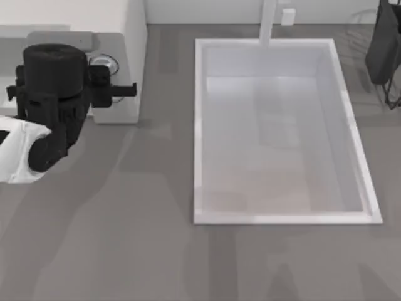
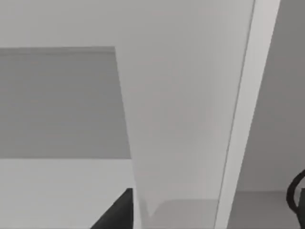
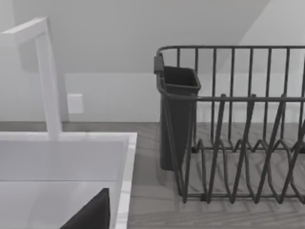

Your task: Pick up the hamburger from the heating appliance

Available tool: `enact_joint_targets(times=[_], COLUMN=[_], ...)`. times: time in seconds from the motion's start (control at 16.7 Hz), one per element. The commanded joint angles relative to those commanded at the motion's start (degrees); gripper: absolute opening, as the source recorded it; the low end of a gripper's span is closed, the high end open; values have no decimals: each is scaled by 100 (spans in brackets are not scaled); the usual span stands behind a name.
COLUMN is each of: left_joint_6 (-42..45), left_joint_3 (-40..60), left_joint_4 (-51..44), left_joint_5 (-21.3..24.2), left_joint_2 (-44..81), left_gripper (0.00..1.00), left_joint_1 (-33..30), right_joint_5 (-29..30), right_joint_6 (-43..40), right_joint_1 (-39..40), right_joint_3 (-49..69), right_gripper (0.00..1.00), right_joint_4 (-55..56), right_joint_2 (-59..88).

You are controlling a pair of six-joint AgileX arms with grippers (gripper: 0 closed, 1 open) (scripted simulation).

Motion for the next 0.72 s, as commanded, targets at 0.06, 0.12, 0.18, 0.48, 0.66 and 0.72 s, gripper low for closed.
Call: enact_joint_targets(times=[0.06,0.12,0.18,0.48,0.66,0.72], left_joint_6=[-7,-13,-20,-45,-49,-49], left_joint_3=[-53,-115,-185,-559,-639,-639], left_joint_4=[317,693,1105,2686,2920,2920], left_joint_5=[9,21,36,121,140,140], left_joint_2=[238,486,738,1766,1959,1959], left_gripper=[0,0,0,0,0,0], left_joint_1=[-23,-45,-68,-151,-166,-166], right_joint_5=[0,0,0,0,0,0], right_joint_6=[0,0,0,0,0,0], right_joint_1=[0,0,0,0,0,0], right_joint_3=[0,0,0,0,0,0], right_gripper=[100,100,100,100,100,100], right_joint_4=[0,0,0,0,0,0], right_joint_2=[0,0,0,0,0,0])
